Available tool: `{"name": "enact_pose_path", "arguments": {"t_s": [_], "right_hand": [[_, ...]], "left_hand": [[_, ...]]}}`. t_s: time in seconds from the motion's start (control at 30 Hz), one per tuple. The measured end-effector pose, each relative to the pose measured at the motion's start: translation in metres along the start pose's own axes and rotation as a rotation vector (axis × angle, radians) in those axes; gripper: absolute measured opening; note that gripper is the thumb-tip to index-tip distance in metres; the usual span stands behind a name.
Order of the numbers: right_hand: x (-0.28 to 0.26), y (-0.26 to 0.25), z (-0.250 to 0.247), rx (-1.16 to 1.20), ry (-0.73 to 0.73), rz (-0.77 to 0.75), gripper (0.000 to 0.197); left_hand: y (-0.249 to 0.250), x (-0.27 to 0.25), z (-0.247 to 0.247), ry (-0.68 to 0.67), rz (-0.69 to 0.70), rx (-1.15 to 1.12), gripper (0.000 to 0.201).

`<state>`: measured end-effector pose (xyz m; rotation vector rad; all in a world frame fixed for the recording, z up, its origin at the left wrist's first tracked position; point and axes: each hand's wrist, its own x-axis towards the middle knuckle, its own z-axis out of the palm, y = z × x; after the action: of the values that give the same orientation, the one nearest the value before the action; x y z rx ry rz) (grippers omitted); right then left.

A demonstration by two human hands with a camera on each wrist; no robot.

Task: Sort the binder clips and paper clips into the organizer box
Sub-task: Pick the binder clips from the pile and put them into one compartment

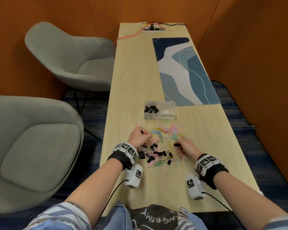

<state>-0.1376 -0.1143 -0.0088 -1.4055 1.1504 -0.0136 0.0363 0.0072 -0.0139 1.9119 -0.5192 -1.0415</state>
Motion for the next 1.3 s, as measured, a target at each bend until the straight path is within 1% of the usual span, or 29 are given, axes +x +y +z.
{"name": "enact_pose_path", "arguments": {"t_s": [0.07,0.13,0.27,0.33,0.4,0.43,0.47,0.5,0.6,0.63,0.7,0.77,0.87,1.0,1.13,1.2,1.23,1.3], "right_hand": [[-0.002,-0.003,0.003,0.294,-0.025,0.087,0.018],[-0.004,-0.004,0.004,0.454,-0.047,0.119,0.020],[-0.007,-0.005,0.005,0.548,-0.082,0.147,0.022],[-0.007,-0.005,0.005,0.570,-0.093,0.163,0.024],[-0.004,-0.002,0.005,0.551,-0.072,0.158,0.033],[-0.003,0.000,0.006,0.504,-0.047,0.151,0.037],[-0.001,0.001,0.006,0.408,-0.019,0.124,0.039],[-0.001,0.002,0.007,0.254,0.004,0.070,0.038],[-0.003,0.002,0.009,-0.397,0.026,-0.177,0.019],[-0.005,0.002,0.011,-0.586,0.014,-0.225,0.017],[-0.009,0.004,0.016,-0.865,0.007,-0.247,0.025],[-0.011,0.007,0.022,-1.019,0.020,-0.256,0.027],[-0.008,0.008,0.029,-1.073,0.019,-0.248,0.024],[-0.003,0.007,0.032,-1.021,-0.046,-0.205,0.012],[0.001,0.006,0.033,-1.005,-0.106,-0.178,0.013],[0.002,0.005,0.034,-1.026,-0.123,-0.185,0.013],[0.003,0.005,0.035,-1.037,-0.121,-0.190,0.016],[0.004,0.004,0.036,-1.049,-0.112,-0.184,0.021]], "left_hand": [[0.000,-0.001,0.004,-0.040,-0.054,-0.102,0.015],[0.001,-0.001,0.009,-0.061,-0.065,-0.109,0.016],[0.005,-0.003,0.018,-0.071,-0.057,0.083,0.014],[0.006,-0.005,0.022,-0.039,-0.019,0.233,0.019],[0.004,-0.004,0.025,-0.012,0.034,0.392,0.023],[0.004,-0.005,0.026,0.000,0.056,0.456,0.022],[0.004,-0.006,0.026,0.017,0.075,0.516,0.022],[0.003,-0.007,0.026,0.041,0.091,0.584,0.023],[0.002,-0.009,0.027,0.088,0.138,0.792,0.032],[0.002,-0.008,0.029,0.085,0.149,0.849,0.036],[0.003,-0.007,0.033,0.055,0.141,0.937,0.043],[0.004,-0.005,0.039,0.024,0.129,0.990,0.044],[0.008,-0.006,0.045,0.010,0.116,0.990,0.035],[0.013,-0.009,0.045,0.015,0.115,0.943,0.025],[0.014,-0.008,0.034,-0.012,0.090,0.872,0.026],[0.010,-0.004,0.029,-0.045,0.070,0.850,0.032],[0.007,-0.002,0.027,-0.064,0.061,0.842,0.034],[0.004,0.000,0.024,-0.088,0.030,0.827,0.031]]}}
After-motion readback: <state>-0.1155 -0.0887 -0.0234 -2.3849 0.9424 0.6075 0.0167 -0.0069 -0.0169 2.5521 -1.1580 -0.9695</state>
